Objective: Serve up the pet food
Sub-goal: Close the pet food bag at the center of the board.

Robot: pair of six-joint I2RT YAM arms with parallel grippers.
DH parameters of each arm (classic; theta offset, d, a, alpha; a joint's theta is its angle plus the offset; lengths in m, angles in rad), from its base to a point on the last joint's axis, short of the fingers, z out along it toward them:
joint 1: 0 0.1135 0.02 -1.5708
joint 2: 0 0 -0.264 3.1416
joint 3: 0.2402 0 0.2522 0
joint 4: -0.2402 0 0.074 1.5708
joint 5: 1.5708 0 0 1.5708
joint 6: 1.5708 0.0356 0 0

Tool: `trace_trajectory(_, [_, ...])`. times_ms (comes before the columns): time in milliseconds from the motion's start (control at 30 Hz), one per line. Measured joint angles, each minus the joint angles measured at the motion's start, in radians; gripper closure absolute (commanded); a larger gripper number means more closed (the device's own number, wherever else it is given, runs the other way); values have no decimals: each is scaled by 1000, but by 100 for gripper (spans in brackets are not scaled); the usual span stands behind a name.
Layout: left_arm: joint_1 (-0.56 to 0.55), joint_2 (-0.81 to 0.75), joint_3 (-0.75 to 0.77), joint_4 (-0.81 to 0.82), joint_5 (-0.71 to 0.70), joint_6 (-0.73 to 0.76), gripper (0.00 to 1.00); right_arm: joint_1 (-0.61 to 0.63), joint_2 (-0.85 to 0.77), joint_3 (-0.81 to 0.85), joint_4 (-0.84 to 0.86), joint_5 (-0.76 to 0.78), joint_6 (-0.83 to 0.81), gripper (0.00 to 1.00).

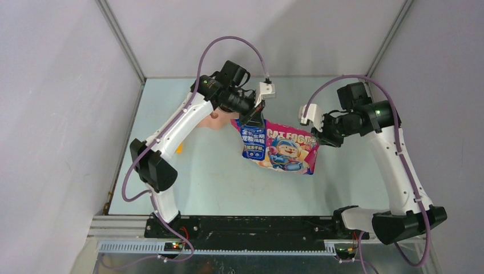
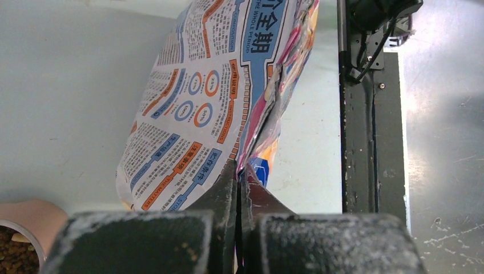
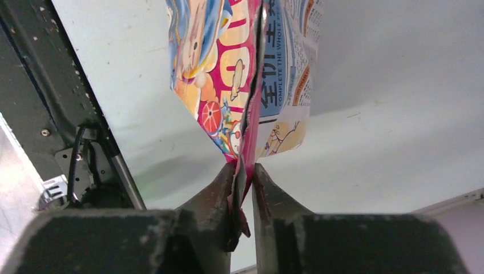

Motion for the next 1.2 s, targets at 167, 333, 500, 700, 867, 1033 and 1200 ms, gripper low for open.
trace_trajectory(167, [5,-9,-3,5,-2,0,100,-3,-11,-5,-9,23,19,100])
trace_trajectory(333, [5,-9,-4,6,-4,0,100,-5,-12,-5,-11,19,31,56])
trace_trajectory(500, [9,-10,-4,3,-8,-1,100,-17,-33,-5,-11,12,46,47])
trace_trajectory(700, [10,-17,-11,5,-13,-21,100,-3,-53,-5,50,-55,137,46])
trace_trajectory(867, [6,-19,-11,8,-21,-44,100,68,-62,-38,153,-62,211,80])
trace_trajectory(1033, [0,-25,-13,3,-45,-54,100,106,-29,-45,155,-66,222,100])
trace_trajectory(1200, [0,-33,-23,4,-55,-52,100,59,52,39,43,-160,150,100])
